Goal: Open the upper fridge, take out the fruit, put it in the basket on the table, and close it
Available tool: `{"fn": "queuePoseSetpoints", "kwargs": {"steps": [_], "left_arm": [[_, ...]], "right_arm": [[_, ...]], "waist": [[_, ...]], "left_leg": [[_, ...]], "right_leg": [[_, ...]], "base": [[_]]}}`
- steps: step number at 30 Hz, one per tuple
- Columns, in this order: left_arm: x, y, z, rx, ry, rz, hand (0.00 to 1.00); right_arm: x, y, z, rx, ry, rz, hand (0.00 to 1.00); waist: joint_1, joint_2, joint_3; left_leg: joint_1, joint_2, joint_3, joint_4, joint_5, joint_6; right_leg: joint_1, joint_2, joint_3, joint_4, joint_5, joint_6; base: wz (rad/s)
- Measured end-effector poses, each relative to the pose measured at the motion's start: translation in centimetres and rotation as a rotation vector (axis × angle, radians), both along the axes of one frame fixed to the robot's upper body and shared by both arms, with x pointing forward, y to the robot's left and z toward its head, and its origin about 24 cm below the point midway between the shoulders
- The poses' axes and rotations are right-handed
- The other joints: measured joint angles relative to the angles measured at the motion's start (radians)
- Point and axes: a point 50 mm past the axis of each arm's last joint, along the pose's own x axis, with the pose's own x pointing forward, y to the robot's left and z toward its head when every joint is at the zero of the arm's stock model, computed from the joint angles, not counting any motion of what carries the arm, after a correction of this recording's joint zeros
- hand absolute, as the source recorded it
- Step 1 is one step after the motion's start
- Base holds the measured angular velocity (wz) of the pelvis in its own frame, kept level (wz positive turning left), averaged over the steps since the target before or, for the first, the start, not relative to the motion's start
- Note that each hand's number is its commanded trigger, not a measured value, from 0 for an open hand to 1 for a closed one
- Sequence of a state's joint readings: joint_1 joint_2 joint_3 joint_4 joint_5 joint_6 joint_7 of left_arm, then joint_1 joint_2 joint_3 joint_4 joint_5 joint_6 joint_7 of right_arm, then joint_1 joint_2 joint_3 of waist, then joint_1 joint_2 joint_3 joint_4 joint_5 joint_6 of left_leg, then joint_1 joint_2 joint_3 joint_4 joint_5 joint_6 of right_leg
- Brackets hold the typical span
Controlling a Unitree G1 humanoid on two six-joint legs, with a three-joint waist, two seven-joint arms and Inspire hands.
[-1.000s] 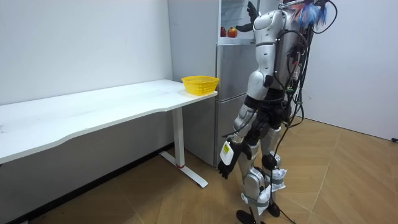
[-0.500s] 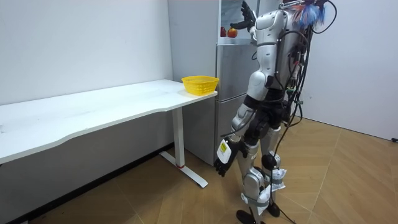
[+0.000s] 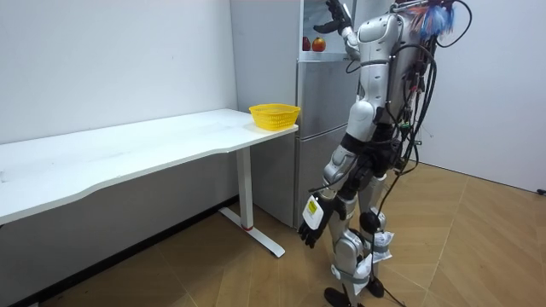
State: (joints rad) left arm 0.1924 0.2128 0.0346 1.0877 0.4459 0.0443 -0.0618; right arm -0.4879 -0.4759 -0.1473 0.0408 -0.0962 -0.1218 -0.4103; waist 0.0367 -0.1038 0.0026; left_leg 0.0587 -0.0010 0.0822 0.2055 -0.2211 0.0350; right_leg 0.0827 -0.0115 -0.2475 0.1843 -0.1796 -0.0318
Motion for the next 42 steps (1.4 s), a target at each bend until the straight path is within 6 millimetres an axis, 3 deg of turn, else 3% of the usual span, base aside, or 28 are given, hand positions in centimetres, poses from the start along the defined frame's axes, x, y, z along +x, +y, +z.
{"fn": "queuePoseSetpoints", "kwargs": {"steps": [5,17,25,30,42], "left_arm": [[0.5,0.0,0.1,0.002,-0.017,-0.002,0.00],[0.7,0.1,0.1,0.004,-0.019,-0.004,0.00],[1.1,0.4,0.2,0.001,-0.020,-0.009,0.00],[1.3,0.5,0.3,0.002,-0.018,-0.006,0.00],[0.9,0.7,0.2,0.004,0.014,0.004,0.00]], "right_arm": [[0.4,-0.2,-0.3,0.003,0.038,-0.003,0.00],[2.1,0.5,-0.6,-0.004,0.136,0.082,0.00],[2.6,0.8,-1.3,0.122,0.201,0.254,0.00],[3.4,-0.2,-3.1,0.166,0.287,0.232,0.00],[3.8,-0.6,-4.4,0.195,0.361,0.278,0.00]], "waist": [[0.000,-0.006,-0.0052],[-0.001,-0.013,-0.0032],[0.002,-0.024,-0.0021],[-0.003,-0.037,-0.0003],[-0.002,-0.031,0.0005]], "left_leg": [[-0.016,-0.001,-0.002,0.009,0.001,0.002],[-0.017,0.000,-0.002,0.011,0.001,0.002],[-0.020,0.000,-0.003,0.008,0.001,0.002],[-0.023,0.002,-0.006,0.011,0.001,0.001],[-0.023,0.002,-0.007,0.015,0.001,0.001]], "right_leg": [[-0.015,-0.001,-0.001,0.001,0.000,0.000],[-0.014,-0.003,-0.006,0.004,0.000,0.000],[-0.014,-0.003,-0.009,0.004,0.002,-0.002],[-0.014,-0.004,-0.028,0.004,0.002,-0.002],[-0.010,-0.004,-0.031,0.003,0.002,-0.002]], "base": [[0.00],[0.00],[0.00],[0.02],[0.00]]}}
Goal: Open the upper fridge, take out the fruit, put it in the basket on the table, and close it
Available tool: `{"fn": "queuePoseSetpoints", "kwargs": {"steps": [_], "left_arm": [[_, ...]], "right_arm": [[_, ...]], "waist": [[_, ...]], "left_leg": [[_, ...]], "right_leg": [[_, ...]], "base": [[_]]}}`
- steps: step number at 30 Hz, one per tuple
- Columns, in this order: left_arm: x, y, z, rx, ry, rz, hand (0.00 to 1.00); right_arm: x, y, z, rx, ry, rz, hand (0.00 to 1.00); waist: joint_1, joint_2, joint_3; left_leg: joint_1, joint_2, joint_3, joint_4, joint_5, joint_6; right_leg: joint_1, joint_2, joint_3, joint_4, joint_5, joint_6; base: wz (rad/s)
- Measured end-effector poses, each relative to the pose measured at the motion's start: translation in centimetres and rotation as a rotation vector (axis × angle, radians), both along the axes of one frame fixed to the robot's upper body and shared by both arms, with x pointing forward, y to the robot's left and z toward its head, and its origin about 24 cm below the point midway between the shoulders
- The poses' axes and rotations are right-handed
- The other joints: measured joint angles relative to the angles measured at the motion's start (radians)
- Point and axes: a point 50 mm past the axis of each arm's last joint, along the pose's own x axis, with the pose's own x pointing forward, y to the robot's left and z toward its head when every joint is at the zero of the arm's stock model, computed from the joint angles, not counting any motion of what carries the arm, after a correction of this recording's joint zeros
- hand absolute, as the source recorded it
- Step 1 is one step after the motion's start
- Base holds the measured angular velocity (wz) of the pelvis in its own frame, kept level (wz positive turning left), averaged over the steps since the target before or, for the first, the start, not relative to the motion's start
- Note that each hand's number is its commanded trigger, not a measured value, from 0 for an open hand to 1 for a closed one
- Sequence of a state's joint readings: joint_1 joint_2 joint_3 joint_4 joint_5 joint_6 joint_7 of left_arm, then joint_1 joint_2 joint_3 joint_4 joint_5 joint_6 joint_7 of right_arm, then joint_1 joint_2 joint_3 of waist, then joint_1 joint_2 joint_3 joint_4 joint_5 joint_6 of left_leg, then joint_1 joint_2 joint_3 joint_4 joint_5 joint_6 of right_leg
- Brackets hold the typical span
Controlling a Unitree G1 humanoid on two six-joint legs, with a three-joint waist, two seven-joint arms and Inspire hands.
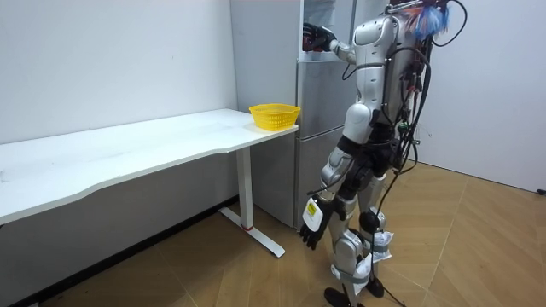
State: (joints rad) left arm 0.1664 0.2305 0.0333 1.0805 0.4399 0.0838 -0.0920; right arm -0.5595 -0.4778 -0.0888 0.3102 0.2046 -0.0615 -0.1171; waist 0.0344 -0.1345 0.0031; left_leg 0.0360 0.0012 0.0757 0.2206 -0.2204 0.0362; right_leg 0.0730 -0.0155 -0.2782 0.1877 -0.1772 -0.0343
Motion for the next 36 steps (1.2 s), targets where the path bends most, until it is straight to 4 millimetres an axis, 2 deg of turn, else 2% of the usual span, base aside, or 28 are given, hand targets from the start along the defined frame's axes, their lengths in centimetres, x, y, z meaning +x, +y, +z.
{"fn": "queuePoseSetpoints", "kwargs": {"steps": [4,6,8,17,22,29,36], "left_arm": [[-0.2,0.0,0.0,0.004,0.010,0.004,0.00],[-0.3,0.1,0.0,0.007,0.020,0.007,0.00],[-0.4,0.1,0.0,0.008,0.022,0.007,0.00],[-0.5,0.1,0.0,0.009,0.024,0.010,0.00],[-0.8,0.3,0.0,0.013,0.033,0.009,0.00],[-1.5,0.6,0.0,0.004,0.072,0.016,0.00],[-1.7,0.6,0.0,0.010,0.088,0.027,0.00]], "right_arm": [[0.1,0.1,-0.3,-0.004,0.025,0.005,0.00],[0.2,0.2,-0.4,-0.008,0.037,0.011,0.00],[0.2,0.4,-0.6,-0.015,0.048,0.019,0.00],[0.5,-0.8,-0.9,0.001,0.097,0.042,0.00],[0.7,-0.6,-1.0,0.051,0.113,0.103,0.00],[0.8,-1.3,-1.1,0.071,0.145,0.143,0.00],[1.4,-1.9,-1.5,0.084,0.204,0.169,0.00]], "waist": [[0.000,0.008,-0.0043],[0.000,0.016,-0.0109],[0.000,0.021,-0.0135],[0.005,0.022,-0.0090],[0.003,0.027,-0.0043],[0.004,0.025,-0.0035],[0.004,0.012,-0.0107]], "left_leg": [[-0.001,0.000,0.000,0.000,0.000,0.000],[-0.001,0.000,0.000,0.000,0.000,0.000],[0.001,0.000,0.000,0.000,0.000,0.000],[0.010,0.000,-0.001,0.000,0.000,0.000],[0.012,0.000,-0.004,0.002,0.000,0.000],[0.018,0.000,-0.007,0.001,0.000,-0.001],[0.020,-0.002,-0.010,0.003,0.000,-0.001]], "right_leg": [[0.000,0.000,-0.001,0.000,0.000,0.000],[0.001,-0.001,-0.003,0.001,0.000,0.000],[0.002,-0.001,-0.003,0.001,0.000,0.000],[0.012,-0.001,-0.006,-0.002,0.001,-0.001],[0.014,-0.001,-0.006,-0.002,0.001,-0.001],[0.022,-0.001,-0.008,-0.002,0.001,-0.001],[0.025,-0.001,-0.004,-0.005,0.000,-0.001]], "base": [[0.00],[0.00],[0.00],[0.00],[0.00],[0.00],[0.00]]}}
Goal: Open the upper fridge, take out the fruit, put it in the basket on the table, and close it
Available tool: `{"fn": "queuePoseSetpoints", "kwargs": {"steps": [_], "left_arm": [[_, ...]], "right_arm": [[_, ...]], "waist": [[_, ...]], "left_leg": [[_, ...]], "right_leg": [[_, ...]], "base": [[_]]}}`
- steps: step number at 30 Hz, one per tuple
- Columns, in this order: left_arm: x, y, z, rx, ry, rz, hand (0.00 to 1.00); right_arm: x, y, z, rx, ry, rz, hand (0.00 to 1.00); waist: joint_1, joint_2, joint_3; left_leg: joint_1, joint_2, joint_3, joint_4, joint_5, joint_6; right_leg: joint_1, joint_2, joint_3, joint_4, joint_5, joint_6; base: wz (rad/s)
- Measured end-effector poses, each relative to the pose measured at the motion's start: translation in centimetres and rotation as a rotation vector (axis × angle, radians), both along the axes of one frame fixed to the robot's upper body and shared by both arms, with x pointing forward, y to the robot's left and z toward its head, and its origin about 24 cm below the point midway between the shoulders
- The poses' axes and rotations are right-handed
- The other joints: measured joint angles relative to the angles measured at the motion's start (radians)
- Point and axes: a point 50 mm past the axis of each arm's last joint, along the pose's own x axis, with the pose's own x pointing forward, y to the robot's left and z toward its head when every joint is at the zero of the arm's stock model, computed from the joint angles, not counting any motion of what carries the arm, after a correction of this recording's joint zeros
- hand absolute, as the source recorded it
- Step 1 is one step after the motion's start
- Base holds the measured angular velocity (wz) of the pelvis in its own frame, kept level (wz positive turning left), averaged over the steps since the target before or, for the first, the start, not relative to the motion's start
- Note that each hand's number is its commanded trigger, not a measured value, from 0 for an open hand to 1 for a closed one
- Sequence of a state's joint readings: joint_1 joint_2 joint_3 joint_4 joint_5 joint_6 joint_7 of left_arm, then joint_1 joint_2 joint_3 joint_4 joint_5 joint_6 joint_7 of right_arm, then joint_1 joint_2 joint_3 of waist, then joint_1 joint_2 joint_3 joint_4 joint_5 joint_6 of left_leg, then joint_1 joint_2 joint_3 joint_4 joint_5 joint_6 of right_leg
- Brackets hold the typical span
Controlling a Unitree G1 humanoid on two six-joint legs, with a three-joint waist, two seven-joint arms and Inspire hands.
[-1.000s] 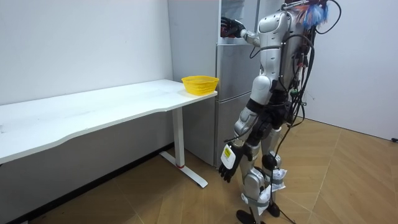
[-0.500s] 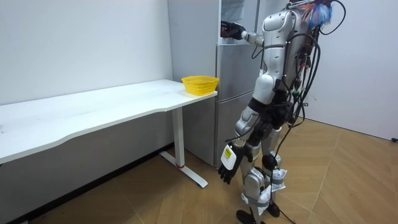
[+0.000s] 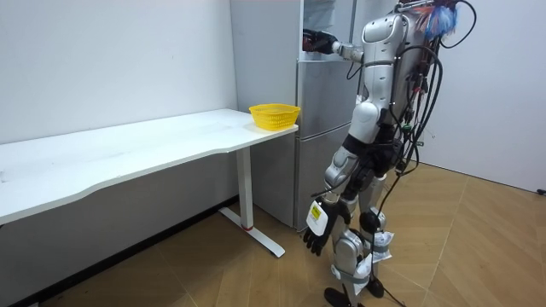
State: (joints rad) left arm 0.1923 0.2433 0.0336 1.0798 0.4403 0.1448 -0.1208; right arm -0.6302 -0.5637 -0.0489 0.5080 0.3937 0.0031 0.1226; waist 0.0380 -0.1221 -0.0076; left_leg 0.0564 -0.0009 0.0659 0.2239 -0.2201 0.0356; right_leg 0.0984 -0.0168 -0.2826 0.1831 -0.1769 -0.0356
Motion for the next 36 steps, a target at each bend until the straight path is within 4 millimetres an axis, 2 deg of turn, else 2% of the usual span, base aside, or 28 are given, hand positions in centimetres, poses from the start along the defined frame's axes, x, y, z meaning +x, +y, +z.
{"fn": "queuePoseSetpoints", "kwargs": {"steps": [1,2,3,4,14,16,18,21,31,34,36], "left_arm": [[0.0,0.0,0.0,0.000,0.000,0.001,0.00],[0.0,0.0,0.0,0.001,0.002,0.002,0.00],[0.0,0.1,0.0,0.003,0.001,0.002,0.00],[0.0,0.1,0.0,0.004,0.000,0.001,0.00],[0.7,0.4,0.3,0.016,-0.023,-0.006,0.00],[0.8,0.4,0.3,0.017,-0.024,-0.008,0.00],[0.9,0.4,0.3,0.017,-0.026,-0.010,0.00],[0.7,0.5,0.3,0.019,-0.023,-0.011,0.00],[1.1,0.6,0.4,0.021,-0.033,-0.015,0.00],[1.2,0.6,0.4,0.019,-0.035,-0.018,0.00],[1.6,0.6,0.4,0.019,-0.042,-0.020,0.00]], "right_arm": [[0.1,0.0,0.0,0.001,0.002,0.002,0.11],[0.3,0.1,0.0,0.001,0.008,0.009,0.11],[0.3,0.1,0.1,0.001,0.013,0.015,0.67],[0.4,0.1,0.1,0.001,0.016,0.018,1.00],[0.4,-0.1,0.6,-0.038,0.035,0.059,1.00],[0.5,0.0,0.7,-0.040,0.034,0.064,1.00],[0.5,0.0,0.7,-0.046,0.033,0.061,1.00],[0.6,0.1,1.1,-0.050,0.022,0.063,1.00],[0.7,0.5,2.0,-0.110,0.000,0.065,1.00],[0.6,0.8,2.4,-0.129,-0.015,0.072,1.00],[0.6,1.0,2.6,-0.143,-0.026,0.074,1.00]], "waist": [[0.000,0.000,0.0000],[0.000,0.000,0.0000],[-0.002,0.000,-0.0002],[-0.002,-0.001,-0.0003],[-0.003,-0.009,-0.0059],[-0.003,-0.010,-0.0036],[-0.001,-0.012,0.0029],[-0.002,-0.017,0.0083],[0.006,-0.024,0.0042],[0.009,-0.022,0.0050],[0.013,-0.017,0.0085]], "left_leg": [[0.001,0.000,0.000,0.000,0.000,0.000],[0.002,-0.002,0.000,0.000,0.000,0.000],[0.002,-0.002,0.000,0.000,0.000,0.000],[0.001,-0.002,0.000,0.000,0.000,0.000],[0.010,-0.001,0.001,-0.001,0.001,-0.001],[0.010,-0.001,0.001,-0.001,0.001,-0.001],[0.009,0.000,0.001,-0.005,0.001,-0.001],[0.006,0.000,0.003,-0.013,0.001,-0.001],[0.006,0.002,0.007,-0.012,0.001,-0.002],[0.006,0.003,0.007,-0.012,0.001,-0.002],[0.009,0.003,0.007,-0.015,0.001,-0.002]], "right_leg": [[0.000,0.000,0.002,0.000,0.000,0.000],[0.001,0.000,0.005,-0.001,0.000,0.000],[0.000,-0.001,0.005,-0.002,-0.001,0.000],[0.000,-0.001,0.005,-0.002,-0.001,-0.001],[0.004,0.001,0.005,-0.010,-0.001,-0.001],[0.004,0.002,0.005,-0.009,0.000,-0.001],[0.003,0.002,0.004,-0.009,0.000,-0.001],[0.001,0.002,0.004,-0.008,0.000,-0.001],[-0.007,0.004,0.005,-0.008,0.000,-0.001],[-0.002,0.005,0.006,-0.010,0.000,-0.001],[0.002,0.005,0.005,-0.010,0.000,-0.001]], "base": [[-0.04],[-0.03],[0.00],[0.00],[0.00],[0.00],[0.00],[0.00],[0.00],[0.00],[0.00]]}}
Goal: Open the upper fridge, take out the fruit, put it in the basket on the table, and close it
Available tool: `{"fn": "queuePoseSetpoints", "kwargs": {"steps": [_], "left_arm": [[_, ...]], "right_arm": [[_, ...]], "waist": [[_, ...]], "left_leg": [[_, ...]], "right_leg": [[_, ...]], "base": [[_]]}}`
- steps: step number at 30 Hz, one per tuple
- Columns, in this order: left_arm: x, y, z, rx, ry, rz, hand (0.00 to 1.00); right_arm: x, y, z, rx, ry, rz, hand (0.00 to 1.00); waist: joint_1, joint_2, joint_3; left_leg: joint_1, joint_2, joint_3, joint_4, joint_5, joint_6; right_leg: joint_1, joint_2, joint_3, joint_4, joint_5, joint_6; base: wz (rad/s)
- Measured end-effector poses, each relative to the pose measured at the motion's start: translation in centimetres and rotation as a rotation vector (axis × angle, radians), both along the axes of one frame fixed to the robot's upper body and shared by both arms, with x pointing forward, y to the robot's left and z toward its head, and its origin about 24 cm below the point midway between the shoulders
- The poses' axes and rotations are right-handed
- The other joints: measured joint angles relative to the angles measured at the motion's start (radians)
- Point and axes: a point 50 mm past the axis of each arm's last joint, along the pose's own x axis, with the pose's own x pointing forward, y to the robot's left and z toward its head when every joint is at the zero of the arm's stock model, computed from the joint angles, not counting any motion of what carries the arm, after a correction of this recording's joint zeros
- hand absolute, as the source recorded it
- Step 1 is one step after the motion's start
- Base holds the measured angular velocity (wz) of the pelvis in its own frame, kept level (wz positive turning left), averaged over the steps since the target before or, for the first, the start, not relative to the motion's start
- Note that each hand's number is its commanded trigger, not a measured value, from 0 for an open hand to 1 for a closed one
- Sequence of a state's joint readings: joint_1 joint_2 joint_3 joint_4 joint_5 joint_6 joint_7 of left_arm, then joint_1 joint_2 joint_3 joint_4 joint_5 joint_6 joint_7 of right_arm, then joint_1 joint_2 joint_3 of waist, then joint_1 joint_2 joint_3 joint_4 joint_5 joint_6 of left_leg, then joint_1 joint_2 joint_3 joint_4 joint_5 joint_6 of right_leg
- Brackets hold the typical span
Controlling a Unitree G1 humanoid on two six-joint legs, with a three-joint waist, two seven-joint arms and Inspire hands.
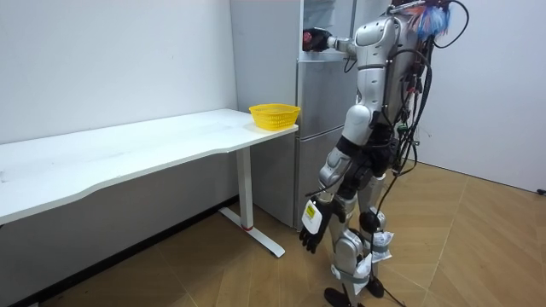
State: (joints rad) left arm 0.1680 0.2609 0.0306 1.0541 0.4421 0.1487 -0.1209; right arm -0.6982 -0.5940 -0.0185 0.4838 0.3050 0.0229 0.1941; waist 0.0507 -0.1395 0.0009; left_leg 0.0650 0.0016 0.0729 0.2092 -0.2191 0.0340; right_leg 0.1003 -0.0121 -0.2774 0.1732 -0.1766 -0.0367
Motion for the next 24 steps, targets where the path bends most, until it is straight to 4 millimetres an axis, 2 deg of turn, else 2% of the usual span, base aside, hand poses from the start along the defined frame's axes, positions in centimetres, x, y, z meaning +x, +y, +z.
{"fn": "queuePoseSetpoints", "kwargs": {"steps": [7,14,24], "left_arm": [[0.1,-0.4,-0.1,-0.006,0.006,-0.026,0.00],[0.7,-0.7,-0.2,0.005,-0.012,-0.059,0.00],[0.7,-1.2,-0.3,-0.011,-0.027,-0.073,0.00]], "right_arm": [[-0.3,0.6,0.3,-0.043,-0.031,-0.005,1.00],[-2.1,1.8,-0.3,-0.048,-0.093,-0.016,1.00],[-4.1,4.5,-0.9,-0.049,-0.175,-0.007,1.00]], "waist": [[-0.001,0.015,0.0016],[0.001,0.044,-0.0074],[-0.018,0.058,-0.0064]], "left_leg": [[-0.001,0.000,-0.001,-0.003,0.000,0.000],[0.001,0.000,0.000,-0.004,0.001,-0.001],[0.016,0.004,0.027,-0.016,0.001,-0.002]], "right_leg": [[0.002,0.001,0.001,0.000,0.000,0.000],[-0.001,0.000,0.003,0.001,0.000,0.000],[-0.003,0.004,0.032,0.001,0.000,0.000]], "base": [[0.00],[0.00],[-0.08]]}}
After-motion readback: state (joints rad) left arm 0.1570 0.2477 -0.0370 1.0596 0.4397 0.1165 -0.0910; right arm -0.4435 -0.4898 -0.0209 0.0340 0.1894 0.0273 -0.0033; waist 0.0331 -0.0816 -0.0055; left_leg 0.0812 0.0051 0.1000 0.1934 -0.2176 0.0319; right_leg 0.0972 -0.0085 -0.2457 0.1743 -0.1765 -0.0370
